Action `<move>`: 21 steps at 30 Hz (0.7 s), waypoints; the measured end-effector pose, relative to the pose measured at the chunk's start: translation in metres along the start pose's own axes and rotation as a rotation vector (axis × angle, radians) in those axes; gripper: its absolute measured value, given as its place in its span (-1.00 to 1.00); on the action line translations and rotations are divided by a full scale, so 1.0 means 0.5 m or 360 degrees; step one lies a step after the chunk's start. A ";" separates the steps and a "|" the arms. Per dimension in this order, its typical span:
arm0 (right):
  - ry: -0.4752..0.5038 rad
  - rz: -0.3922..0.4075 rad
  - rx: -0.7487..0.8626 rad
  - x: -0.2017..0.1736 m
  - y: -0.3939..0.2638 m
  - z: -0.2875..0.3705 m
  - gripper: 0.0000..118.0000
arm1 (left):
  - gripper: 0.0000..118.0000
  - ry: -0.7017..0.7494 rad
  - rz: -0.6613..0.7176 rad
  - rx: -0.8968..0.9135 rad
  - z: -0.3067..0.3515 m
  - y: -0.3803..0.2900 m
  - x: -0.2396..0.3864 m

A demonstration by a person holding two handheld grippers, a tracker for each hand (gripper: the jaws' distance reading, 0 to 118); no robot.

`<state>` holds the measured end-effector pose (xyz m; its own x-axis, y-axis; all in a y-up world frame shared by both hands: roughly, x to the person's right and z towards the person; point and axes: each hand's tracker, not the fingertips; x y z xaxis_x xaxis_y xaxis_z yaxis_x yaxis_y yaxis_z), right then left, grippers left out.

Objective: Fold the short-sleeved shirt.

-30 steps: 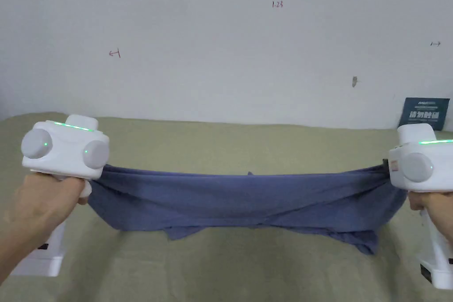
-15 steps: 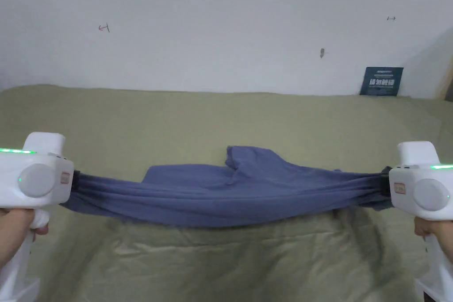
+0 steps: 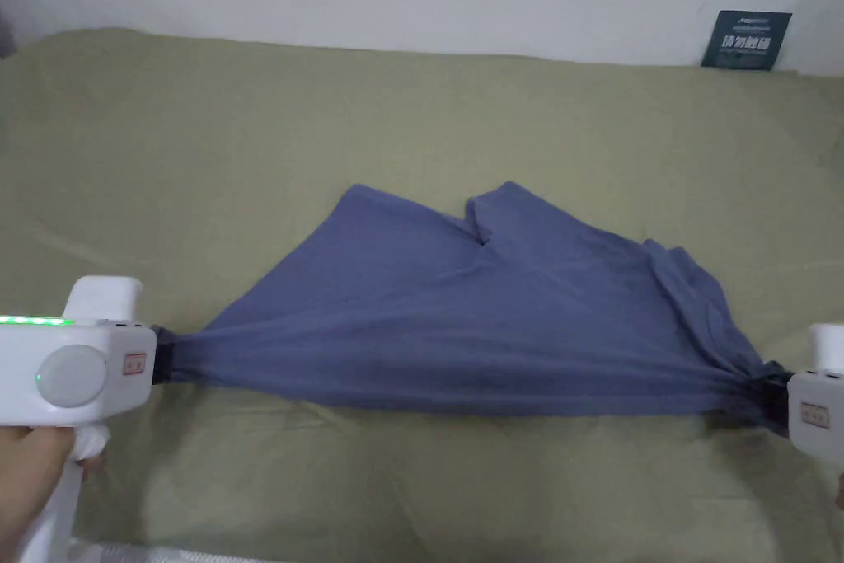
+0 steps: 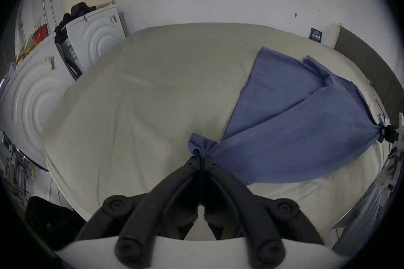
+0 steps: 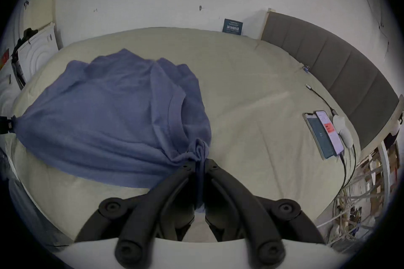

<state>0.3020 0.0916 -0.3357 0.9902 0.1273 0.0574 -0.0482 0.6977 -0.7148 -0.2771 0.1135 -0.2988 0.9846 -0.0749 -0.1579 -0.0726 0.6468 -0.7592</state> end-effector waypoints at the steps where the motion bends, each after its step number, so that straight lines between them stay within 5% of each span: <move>1: -0.0009 0.0002 -0.0003 -0.003 -0.002 -0.004 -0.90 | -0.96 -0.0003 0.0011 -0.0020 -0.008 -0.001 -0.002; 5: -0.0017 0.0006 -0.0042 -0.008 -0.001 -0.013 -0.84 | -0.95 -0.0017 0.0043 -0.0029 -0.016 0.003 -0.010; 6: -0.0011 -0.0002 -0.0057 -0.004 -0.001 -0.010 -0.63 | -0.91 -0.0025 0.0045 -0.0027 -0.014 0.003 -0.009; 7: -0.0014 -0.0009 -0.0067 -0.005 -0.001 -0.008 0.08 | -0.53 -0.0029 0.0043 -0.0023 -0.012 0.003 -0.010; 8: -0.0053 -0.0014 -0.0087 -0.011 0.002 0.000 0.69 | 0.13 -0.0029 0.0041 -0.0012 -0.007 0.004 -0.011; 9: -0.0057 -0.0041 -0.0093 -0.019 0.008 0.014 0.99 | 0.80 -0.0025 0.0031 0.0010 0.001 0.000 -0.009; 10: -0.0002 -0.0064 -0.0081 -0.016 0.011 0.019 0.93 | 1.00 -0.0036 0.0024 0.0020 0.002 -0.002 -0.011; 13: 0.0125 0.0025 0.0057 -0.080 0.018 0.073 0.86 | 0.88 -0.0022 0.0036 0.0089 0.037 -0.010 -0.009; 14: 0.0132 0.0077 0.0094 -0.103 0.017 0.083 0.70 | 0.82 -0.0017 0.0036 0.0091 0.045 -0.012 -0.011; 15: 0.0156 0.0096 0.0157 -0.134 0.009 0.097 0.30 | 0.67 -0.0007 0.0070 0.0125 0.059 -0.018 -0.013; 16: 0.0195 0.0093 0.0214 -0.164 0.001 0.107 -0.61 | 0.26 -0.0019 0.0081 0.0136 0.070 -0.023 -0.017; 17: 0.0248 0.0111 0.0237 -0.191 -0.005 0.115 -1.00 | -0.39 -0.0029 0.0090 0.0137 0.060 -0.035 -0.025; 18: 0.0294 0.0128 0.0249 -0.230 -0.011 0.121 -1.00 | -1.00 -0.0051 0.0115 0.0137 0.064 -0.043 -0.030; 21: 0.0444 0.0141 0.0290 -0.307 -0.038 0.127 -1.00 | -1.00 -0.0205 0.0140 0.0113 0.063 -0.067 -0.042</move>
<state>0.1427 0.1035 -0.2865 0.9776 0.0131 -0.2101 -0.1335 0.8103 -0.5707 -0.2901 0.1173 -0.2499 0.9875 0.0793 -0.1365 -0.1527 0.6990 -0.6986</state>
